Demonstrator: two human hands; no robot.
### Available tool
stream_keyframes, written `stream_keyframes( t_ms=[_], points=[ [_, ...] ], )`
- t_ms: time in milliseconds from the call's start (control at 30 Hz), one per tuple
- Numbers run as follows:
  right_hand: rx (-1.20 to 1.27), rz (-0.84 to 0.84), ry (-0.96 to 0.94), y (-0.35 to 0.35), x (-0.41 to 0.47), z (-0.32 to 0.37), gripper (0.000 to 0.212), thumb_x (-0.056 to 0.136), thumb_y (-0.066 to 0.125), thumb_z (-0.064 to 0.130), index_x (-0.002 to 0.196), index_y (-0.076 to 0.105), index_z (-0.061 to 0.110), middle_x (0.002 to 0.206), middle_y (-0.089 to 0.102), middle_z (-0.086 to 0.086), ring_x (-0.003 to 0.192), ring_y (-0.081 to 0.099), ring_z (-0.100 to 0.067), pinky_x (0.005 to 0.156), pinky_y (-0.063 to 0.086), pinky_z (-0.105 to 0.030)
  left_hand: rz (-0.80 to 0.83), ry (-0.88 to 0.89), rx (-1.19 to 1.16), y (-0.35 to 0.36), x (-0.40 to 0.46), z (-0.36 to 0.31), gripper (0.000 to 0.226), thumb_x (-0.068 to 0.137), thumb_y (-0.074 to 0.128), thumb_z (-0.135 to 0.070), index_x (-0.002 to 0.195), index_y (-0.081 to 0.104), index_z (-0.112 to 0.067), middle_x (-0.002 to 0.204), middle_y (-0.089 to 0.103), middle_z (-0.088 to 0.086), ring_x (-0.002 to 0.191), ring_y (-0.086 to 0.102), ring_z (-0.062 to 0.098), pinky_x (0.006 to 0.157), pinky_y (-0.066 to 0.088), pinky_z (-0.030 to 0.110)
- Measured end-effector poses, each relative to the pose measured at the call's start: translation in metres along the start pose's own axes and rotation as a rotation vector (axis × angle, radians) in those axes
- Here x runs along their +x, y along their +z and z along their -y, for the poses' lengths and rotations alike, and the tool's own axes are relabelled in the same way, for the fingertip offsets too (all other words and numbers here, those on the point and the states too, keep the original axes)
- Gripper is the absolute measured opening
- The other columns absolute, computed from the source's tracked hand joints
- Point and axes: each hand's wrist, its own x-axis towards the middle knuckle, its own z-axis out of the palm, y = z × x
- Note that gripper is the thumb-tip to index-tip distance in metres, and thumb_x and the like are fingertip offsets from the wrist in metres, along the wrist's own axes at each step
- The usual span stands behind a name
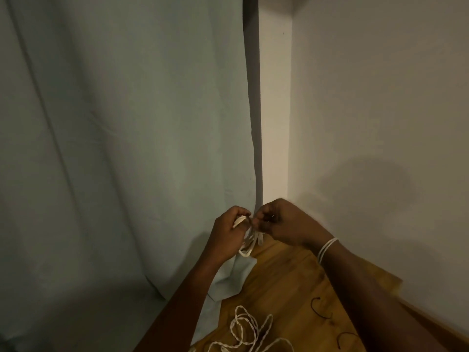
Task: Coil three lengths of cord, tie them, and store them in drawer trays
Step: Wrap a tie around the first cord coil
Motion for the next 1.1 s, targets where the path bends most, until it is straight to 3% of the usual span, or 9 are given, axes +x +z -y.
stream_keyframes(
  t_ms=[67, 200, 367, 467, 600, 767, 900, 1000, 1100],
  points=[
    [0.015, -0.116, 0.024, 0.018, -0.005, -0.002, 0.012, 0.09, 0.068, 0.014, 0.095, 0.079, 0.013, 0.087, 0.076, -0.003, 0.07, 0.066, -0.011, 0.069, 0.057, -0.022, 0.012, -0.171, -0.28, 0.001, 0.0, -0.003, 0.02, 0.094, 0.05, -0.007, 0.105, 0.065, -0.015, 0.096, 0.067, 0.006, 0.077, 0.06, 0.017, 0.066, 0.049, 0.028],
    [-0.141, -0.288, 0.01, 0.048, -0.013, -0.011, 0.018, 0.091, 0.067, 0.019, 0.106, 0.077, 0.017, 0.096, 0.073, -0.003, 0.068, 0.053, -0.001, 0.063, 0.035, -0.002, 0.068, -0.294, -0.678, -0.005, -0.003, -0.006, 0.029, 0.093, 0.042, -0.004, 0.109, 0.066, -0.01, 0.097, 0.067, 0.016, 0.086, 0.056, 0.03, 0.069, 0.05, 0.036],
    [-0.16, -0.229, -0.12, 0.056, -0.02, -0.011, 0.022, 0.092, 0.063, 0.013, 0.109, 0.076, 0.016, 0.098, 0.075, -0.003, 0.076, 0.065, -0.008, 0.069, 0.044, -0.004, 0.06, -0.22, -0.534, -0.008, -0.004, -0.003, 0.027, 0.09, 0.061, -0.002, 0.115, 0.065, -0.012, 0.11, 0.071, 0.013, 0.095, 0.068, 0.026, 0.071, 0.057, 0.032],
    [0.236, -0.091, -0.034, 0.026, -0.027, -0.009, 0.016, 0.091, 0.067, 0.012, 0.103, 0.078, 0.011, 0.095, 0.077, -0.004, 0.071, 0.074, -0.015, 0.067, 0.059, -0.02, 0.071, -0.127, -0.416, -0.015, -0.007, 0.001, 0.025, 0.091, 0.063, -0.006, 0.113, 0.067, -0.017, 0.108, 0.072, 0.008, 0.097, 0.07, 0.022, 0.073, 0.057, 0.028],
    [0.636, -0.334, 0.157, 0.002, -0.009, -0.02, 0.014, 0.093, 0.062, 0.006, 0.097, 0.075, 0.001, 0.088, 0.073, -0.016, 0.078, 0.07, -0.027, 0.066, 0.059, -0.028, 0.157, -0.003, -0.339, -0.017, -0.014, -0.009, 0.026, 0.092, 0.063, -0.008, 0.116, 0.065, -0.018, 0.107, 0.072, 0.005, 0.091, 0.07, 0.017, 0.068, 0.056, 0.025],
    [0.937, 0.072, 0.249, 0.019, -0.004, -0.037, 0.029, 0.092, 0.057, 0.012, 0.11, 0.069, -0.006, 0.1, 0.068, -0.023, 0.086, 0.065, -0.03, 0.083, 0.058, -0.038, 0.167, 0.214, -0.124, -0.016, -0.019, -0.022, 0.023, 0.091, 0.064, -0.013, 0.113, 0.065, -0.022, 0.104, 0.069, -0.009, 0.097, 0.067, 0.006, 0.081, 0.054, 0.016],
    [1.068, 0.2, 0.196, 0.022, -0.008, -0.039, 0.027, 0.082, 0.064, 0.019, 0.102, 0.078, 0.006, 0.096, 0.073, -0.017, 0.084, 0.067, -0.025, 0.081, 0.059, -0.035, 0.119, 0.332, -0.029, -0.013, -0.018, -0.018, 0.02, 0.09, 0.064, -0.017, 0.11, 0.065, -0.015, 0.111, 0.059, -0.004, 0.101, 0.063, 0.013, 0.088, 0.055, 0.023],
    [1.196, 0.24, 0.24, 0.024, -0.011, -0.04, 0.025, 0.082, 0.059, 0.012, 0.095, 0.079, 0.007, 0.088, 0.075, -0.014, 0.072, 0.072, -0.021, 0.064, 0.063, -0.031, 0.063, 0.386, 0.019, -0.009, -0.021, -0.015, 0.02, 0.09, 0.066, -0.017, 0.11, 0.065, -0.017, 0.112, 0.054, -0.005, 0.1, 0.061, 0.008, 0.085, 0.053, 0.015],
    [1.229, 0.275, 0.211, 0.028, -0.012, -0.043, 0.024, 0.082, 0.062, 0.013, 0.097, 0.079, 0.006, 0.093, 0.075, -0.015, 0.08, 0.073, -0.022, 0.072, 0.062, -0.032, 0.048, 0.393, 0.017, -0.005, -0.023, -0.011, 0.026, 0.089, 0.066, -0.023, 0.114, 0.066, -0.015, 0.115, 0.053, -0.005, 0.103, 0.061, 0.012, 0.087, 0.055, 0.019]
  ],
)
